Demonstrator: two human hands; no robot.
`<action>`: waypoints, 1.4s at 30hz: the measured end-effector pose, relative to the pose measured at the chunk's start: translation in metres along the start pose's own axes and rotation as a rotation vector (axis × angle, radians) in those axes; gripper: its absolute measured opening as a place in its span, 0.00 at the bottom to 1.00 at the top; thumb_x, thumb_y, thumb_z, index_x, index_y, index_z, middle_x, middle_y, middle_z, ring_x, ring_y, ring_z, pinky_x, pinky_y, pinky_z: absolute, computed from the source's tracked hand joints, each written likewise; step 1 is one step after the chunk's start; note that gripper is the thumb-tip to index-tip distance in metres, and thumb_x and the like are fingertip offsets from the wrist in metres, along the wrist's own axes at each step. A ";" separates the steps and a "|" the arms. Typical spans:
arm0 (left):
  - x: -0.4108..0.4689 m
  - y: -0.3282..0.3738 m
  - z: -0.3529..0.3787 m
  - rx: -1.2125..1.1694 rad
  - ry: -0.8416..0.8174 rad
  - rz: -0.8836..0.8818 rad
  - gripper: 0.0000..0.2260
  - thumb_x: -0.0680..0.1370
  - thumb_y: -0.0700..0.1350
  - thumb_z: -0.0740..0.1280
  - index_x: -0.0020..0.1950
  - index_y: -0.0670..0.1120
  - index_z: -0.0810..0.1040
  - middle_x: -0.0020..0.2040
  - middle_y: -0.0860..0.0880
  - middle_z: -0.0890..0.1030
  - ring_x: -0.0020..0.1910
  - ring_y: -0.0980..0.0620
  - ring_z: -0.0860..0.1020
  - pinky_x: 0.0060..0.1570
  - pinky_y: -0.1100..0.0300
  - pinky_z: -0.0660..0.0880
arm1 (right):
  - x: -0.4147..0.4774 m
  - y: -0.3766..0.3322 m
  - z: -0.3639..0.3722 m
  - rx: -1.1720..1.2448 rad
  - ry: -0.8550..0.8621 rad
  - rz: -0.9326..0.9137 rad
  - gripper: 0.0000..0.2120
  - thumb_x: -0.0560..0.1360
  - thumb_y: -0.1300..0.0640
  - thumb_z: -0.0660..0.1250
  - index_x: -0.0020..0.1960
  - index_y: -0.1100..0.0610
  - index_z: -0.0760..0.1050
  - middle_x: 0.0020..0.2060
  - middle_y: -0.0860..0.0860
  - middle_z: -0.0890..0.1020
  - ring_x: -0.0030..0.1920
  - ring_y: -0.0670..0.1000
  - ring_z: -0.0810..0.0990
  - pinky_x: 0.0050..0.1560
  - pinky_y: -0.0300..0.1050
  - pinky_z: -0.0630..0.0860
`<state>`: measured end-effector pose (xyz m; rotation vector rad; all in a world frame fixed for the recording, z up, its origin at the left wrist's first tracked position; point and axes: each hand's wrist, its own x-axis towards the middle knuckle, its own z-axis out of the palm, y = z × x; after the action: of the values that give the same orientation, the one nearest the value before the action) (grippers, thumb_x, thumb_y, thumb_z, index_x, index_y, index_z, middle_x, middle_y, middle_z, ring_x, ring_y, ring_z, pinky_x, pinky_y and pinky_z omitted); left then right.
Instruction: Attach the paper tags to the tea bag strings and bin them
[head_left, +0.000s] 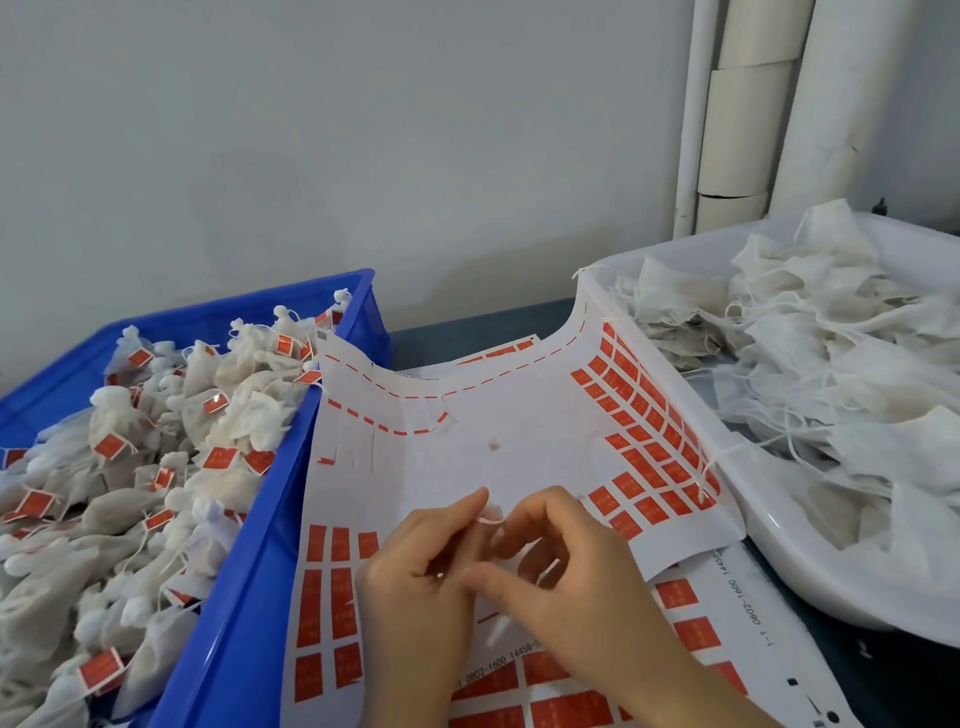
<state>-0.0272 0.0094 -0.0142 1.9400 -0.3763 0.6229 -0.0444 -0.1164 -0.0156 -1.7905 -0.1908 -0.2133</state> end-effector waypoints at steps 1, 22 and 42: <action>0.000 0.000 0.000 0.008 -0.003 0.008 0.12 0.68 0.44 0.67 0.49 0.57 0.78 0.39 0.58 0.82 0.41 0.62 0.81 0.39 0.75 0.74 | 0.001 0.000 0.000 0.008 0.016 0.010 0.14 0.65 0.41 0.72 0.45 0.43 0.71 0.41 0.34 0.79 0.42 0.38 0.79 0.37 0.28 0.74; -0.001 0.001 0.004 0.007 -0.025 -0.056 0.10 0.72 0.45 0.65 0.48 0.59 0.78 0.37 0.57 0.82 0.37 0.58 0.81 0.36 0.67 0.78 | 0.002 -0.006 -0.006 0.091 0.018 -0.032 0.03 0.77 0.54 0.61 0.45 0.50 0.72 0.36 0.41 0.80 0.37 0.40 0.78 0.40 0.31 0.73; 0.002 0.001 -0.001 -0.149 -0.081 -0.228 0.18 0.69 0.24 0.66 0.34 0.48 0.77 0.34 0.48 0.79 0.34 0.51 0.79 0.31 0.66 0.76 | 0.008 0.004 -0.008 -0.183 0.040 -0.054 0.16 0.64 0.31 0.52 0.37 0.42 0.68 0.49 0.30 0.72 0.55 0.32 0.69 0.51 0.25 0.67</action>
<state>-0.0270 0.0102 -0.0120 1.8363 -0.2400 0.3589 -0.0357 -0.1247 -0.0152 -1.9623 -0.1957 -0.3135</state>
